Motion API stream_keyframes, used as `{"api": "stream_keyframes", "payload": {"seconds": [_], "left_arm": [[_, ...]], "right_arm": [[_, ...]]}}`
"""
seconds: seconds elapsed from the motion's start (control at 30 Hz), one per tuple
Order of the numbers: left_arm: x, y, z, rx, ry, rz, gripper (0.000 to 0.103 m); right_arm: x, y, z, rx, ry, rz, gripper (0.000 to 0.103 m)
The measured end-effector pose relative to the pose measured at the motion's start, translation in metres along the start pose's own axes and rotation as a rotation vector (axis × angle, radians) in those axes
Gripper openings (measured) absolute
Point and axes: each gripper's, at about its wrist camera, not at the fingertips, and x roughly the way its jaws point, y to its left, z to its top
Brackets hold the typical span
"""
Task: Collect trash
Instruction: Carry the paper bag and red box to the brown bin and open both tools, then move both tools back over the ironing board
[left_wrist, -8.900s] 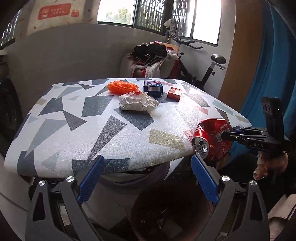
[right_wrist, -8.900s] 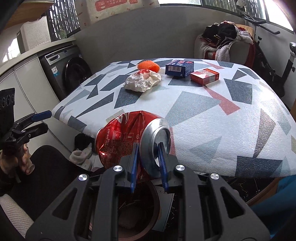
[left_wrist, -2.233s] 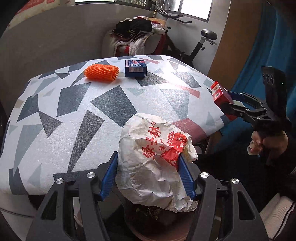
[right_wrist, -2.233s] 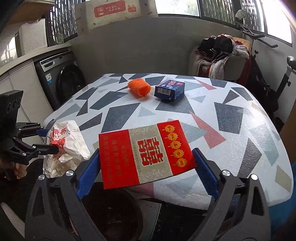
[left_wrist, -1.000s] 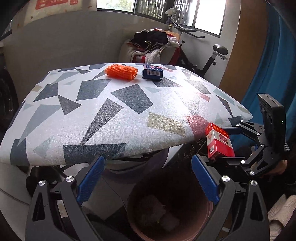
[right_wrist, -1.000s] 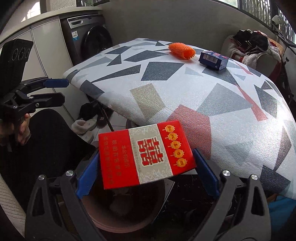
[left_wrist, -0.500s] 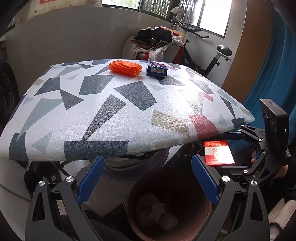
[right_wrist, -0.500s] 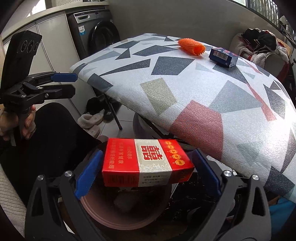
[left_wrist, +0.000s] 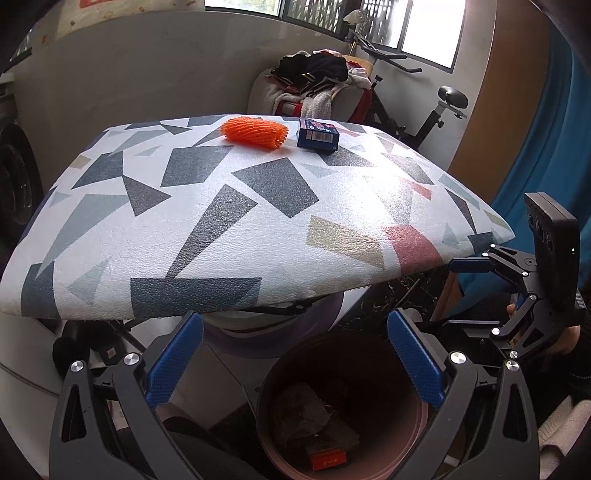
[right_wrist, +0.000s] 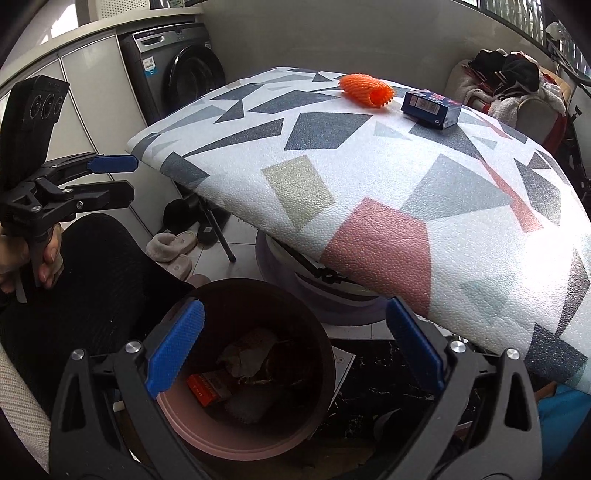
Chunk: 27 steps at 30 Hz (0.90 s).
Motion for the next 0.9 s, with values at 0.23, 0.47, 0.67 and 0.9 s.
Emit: {"api": "stream_keyframes", "payload": {"seconds": [0.23,0.47,0.67,0.9], "left_arm": [[0.001,-0.004,0.000,0.018,0.005,0.005,0.097],[0.002,-0.003,0.000,0.013,0.004,0.010,0.097],[0.006,0.001,0.007,-0.002,0.023,0.040,0.097],[0.010,0.004,0.046,0.044,-0.025,0.056,0.097]], "right_arm": [[0.001,-0.001,0.001,0.004,0.000,-0.002,0.097],[0.000,-0.005,0.001,0.026,-0.004,-0.015,0.097],[-0.005,-0.021,0.007,0.089,-0.023,-0.020,0.097],[-0.022,-0.059,0.039,0.147,-0.130,-0.070,0.097]]}}
